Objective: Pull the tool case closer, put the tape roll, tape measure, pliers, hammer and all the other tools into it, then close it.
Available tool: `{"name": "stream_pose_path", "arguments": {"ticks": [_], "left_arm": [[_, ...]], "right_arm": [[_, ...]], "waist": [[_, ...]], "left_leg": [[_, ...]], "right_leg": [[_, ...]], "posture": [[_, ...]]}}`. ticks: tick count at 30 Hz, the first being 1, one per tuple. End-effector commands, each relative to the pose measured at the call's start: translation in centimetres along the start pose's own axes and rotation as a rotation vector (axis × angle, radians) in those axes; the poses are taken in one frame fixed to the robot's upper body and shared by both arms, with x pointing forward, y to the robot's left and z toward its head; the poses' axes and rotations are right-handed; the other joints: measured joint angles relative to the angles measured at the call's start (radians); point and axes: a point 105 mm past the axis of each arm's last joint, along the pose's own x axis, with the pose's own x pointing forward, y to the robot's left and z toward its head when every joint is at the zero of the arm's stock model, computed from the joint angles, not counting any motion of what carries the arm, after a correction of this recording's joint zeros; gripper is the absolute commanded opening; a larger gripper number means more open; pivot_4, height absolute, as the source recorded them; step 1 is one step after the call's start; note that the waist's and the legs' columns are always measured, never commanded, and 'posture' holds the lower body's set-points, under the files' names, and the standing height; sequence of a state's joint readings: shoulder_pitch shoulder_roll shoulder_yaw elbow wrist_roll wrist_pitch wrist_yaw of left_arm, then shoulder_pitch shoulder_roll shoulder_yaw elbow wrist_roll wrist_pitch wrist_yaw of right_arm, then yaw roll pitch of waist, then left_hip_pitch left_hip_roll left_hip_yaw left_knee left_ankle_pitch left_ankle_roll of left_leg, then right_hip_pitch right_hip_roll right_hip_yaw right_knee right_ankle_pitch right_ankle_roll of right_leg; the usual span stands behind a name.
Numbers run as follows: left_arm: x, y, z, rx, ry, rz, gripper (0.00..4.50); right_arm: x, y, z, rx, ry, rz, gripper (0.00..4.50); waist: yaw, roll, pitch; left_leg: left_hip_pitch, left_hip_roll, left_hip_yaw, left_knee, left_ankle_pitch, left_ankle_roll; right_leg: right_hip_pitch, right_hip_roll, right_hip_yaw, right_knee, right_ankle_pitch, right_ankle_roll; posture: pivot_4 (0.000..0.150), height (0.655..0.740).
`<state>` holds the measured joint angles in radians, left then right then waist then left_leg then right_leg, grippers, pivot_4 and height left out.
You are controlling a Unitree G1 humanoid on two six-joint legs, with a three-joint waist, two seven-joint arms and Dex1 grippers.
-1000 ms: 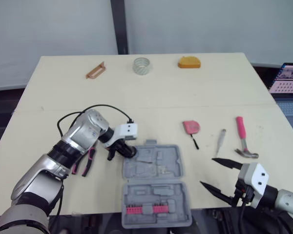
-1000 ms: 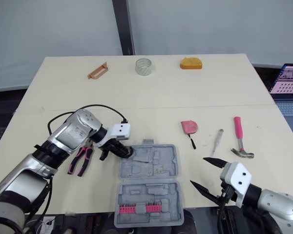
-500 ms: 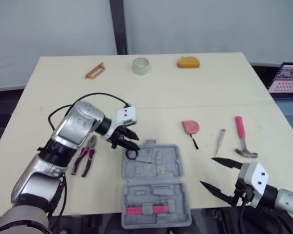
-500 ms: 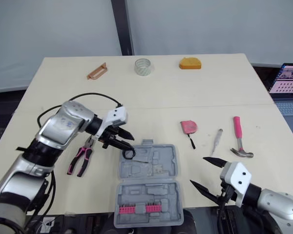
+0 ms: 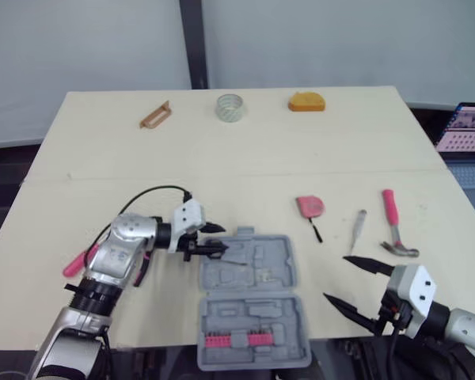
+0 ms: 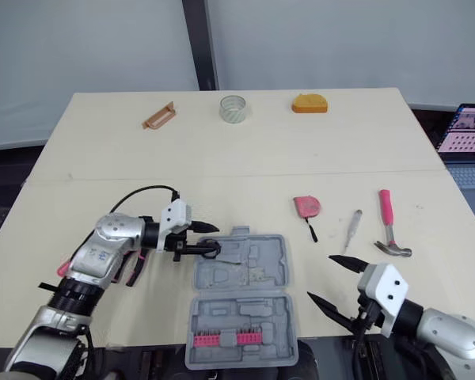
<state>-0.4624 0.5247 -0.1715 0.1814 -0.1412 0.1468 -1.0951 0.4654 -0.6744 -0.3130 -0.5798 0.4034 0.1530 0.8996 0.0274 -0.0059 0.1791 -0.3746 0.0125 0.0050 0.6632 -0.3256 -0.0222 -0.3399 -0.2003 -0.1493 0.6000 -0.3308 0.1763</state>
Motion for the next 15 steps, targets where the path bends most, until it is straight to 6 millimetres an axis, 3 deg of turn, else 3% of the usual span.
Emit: {"name": "stream_pose_path", "arguments": {"ticks": [1, 10, 15], "left_arm": [[-0.4, 0.3, -0.5, 0.050, -0.011, 0.043, 2.28], [-0.4, -0.4, -2.4, 0.035, 0.006, 0.062, 2.28], [-0.1, -0.3, -2.3, 0.017, -0.011, 0.074, 2.28]], "right_arm": [[-0.1, -0.5, 1.1, -0.031, -0.038, -0.021, 4.50], [-0.2, -0.9, 1.2, -0.039, -0.032, -0.020, 4.50], [-0.2, -1.0, 1.1, -0.039, -0.026, -0.018, 4.50]], "waist": [[-0.001, 0.000, 0.000], [-0.001, 0.000, 0.000], [0.000, 0.000, 0.000]], "left_leg": [[0.000, 0.000, 0.000, 0.000, 0.000, 0.000], [0.001, 0.000, 0.000, 0.000, 0.000, 0.000], [0.001, 0.000, 0.001, 0.000, 0.000, 0.000]], "right_leg": [[0.000, 0.000, 0.000, 0.000, 0.000, 0.000], [0.000, 0.000, 0.000, 0.000, 0.000, 0.000], [0.000, 0.000, 0.000, 0.000, 0.000, 0.000]], "posture": [[0.150, 0.7400], [0.150, 0.7400], [0.150, 0.7400]]}}
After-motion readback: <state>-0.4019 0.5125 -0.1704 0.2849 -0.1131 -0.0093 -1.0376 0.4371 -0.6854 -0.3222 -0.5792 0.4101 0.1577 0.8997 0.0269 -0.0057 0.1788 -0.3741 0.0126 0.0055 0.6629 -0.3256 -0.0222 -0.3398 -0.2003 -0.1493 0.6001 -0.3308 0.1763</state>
